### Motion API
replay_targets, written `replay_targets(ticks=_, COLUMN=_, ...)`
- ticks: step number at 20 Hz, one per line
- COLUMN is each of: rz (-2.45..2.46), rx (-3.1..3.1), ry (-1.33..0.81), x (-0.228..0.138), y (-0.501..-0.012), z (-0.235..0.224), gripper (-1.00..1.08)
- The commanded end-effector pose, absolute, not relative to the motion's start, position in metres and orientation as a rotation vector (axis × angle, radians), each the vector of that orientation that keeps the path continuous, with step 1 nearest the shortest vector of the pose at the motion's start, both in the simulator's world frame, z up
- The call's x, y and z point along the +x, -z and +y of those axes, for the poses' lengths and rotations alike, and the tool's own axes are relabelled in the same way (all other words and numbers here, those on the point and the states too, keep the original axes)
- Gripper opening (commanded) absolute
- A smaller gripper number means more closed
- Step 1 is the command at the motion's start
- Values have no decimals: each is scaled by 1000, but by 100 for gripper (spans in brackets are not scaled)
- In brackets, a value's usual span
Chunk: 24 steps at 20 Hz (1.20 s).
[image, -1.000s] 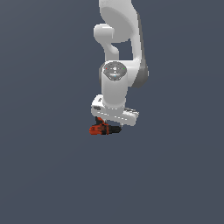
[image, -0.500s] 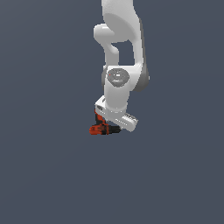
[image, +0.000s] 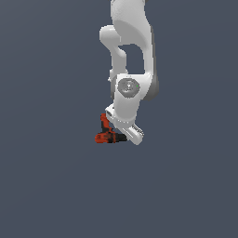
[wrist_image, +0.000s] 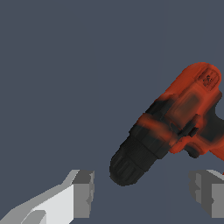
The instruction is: Pick up the object and move it to a goal position.
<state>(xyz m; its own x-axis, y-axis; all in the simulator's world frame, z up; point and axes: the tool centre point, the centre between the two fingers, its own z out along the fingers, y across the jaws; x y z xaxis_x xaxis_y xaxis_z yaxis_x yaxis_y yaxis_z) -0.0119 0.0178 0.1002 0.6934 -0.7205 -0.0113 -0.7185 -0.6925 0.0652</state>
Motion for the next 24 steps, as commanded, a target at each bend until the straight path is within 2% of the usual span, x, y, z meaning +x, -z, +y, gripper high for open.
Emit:
replay_targets(ticks=1, rz=-1295, rx=2792, ry=54, x=-13, y=-96, z=19, gripper=68)
replay_targets(ticks=24, rz=-1926, rx=2318, ry=4, x=-24, y=-61, z=25, gripper=68)
